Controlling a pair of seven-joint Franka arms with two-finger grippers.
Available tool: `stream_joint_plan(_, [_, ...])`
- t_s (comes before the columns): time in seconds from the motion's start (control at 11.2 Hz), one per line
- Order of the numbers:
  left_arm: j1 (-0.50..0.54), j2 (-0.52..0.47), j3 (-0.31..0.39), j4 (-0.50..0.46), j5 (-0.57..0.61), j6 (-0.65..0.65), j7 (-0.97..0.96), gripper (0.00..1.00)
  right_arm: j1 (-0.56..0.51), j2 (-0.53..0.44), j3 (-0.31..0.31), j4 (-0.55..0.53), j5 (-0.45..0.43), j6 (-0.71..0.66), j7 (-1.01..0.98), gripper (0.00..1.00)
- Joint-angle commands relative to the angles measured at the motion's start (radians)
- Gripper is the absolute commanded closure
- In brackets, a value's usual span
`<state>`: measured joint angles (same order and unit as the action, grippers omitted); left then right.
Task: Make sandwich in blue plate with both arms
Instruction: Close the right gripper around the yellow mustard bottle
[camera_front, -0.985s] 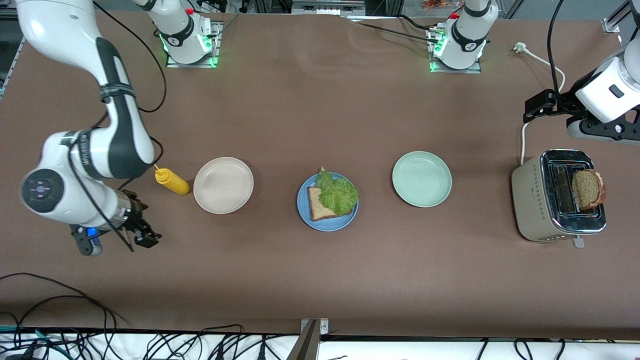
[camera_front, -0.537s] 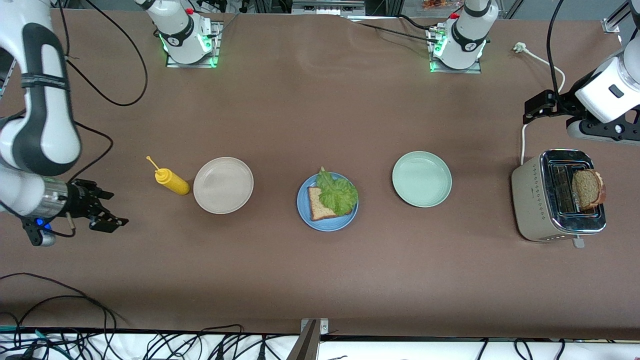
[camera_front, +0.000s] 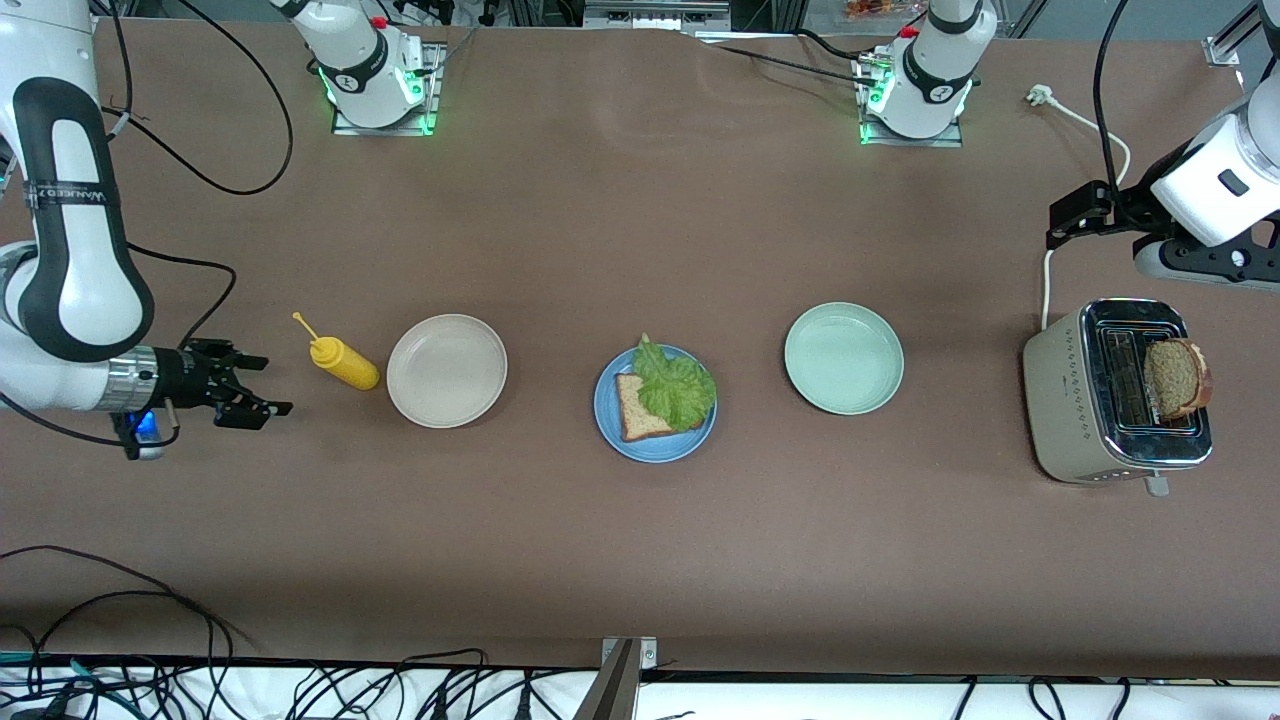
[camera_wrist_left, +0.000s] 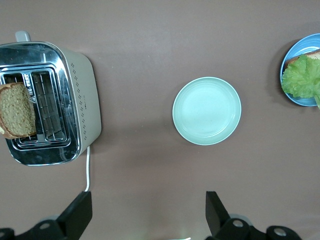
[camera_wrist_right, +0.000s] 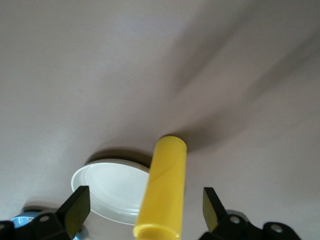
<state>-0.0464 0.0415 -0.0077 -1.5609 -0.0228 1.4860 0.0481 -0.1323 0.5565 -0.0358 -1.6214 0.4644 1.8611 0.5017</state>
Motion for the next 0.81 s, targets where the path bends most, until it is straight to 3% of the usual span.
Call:
stream_joint_plan(0.0, [-0.006,-0.008,0.003,-0.004,0.011,0.006,0.019,0.00,-0.018,0.008,-0.042,-0.066,0.082,0.004,-0.031,0.00])
stream_joint_plan(0.36, [-0.004,-0.008,0.003,-0.004,0.011,0.007,0.019,0.00,-0.040,0.033,-0.047,-0.096,0.085,0.003,-0.035,0.00])
stream_joint_plan(0.72, [-0.003,-0.008,0.005,-0.004,0.009,0.007,0.021,0.00,-0.046,0.037,-0.047,-0.141,0.203,0.004,-0.031,0.00])
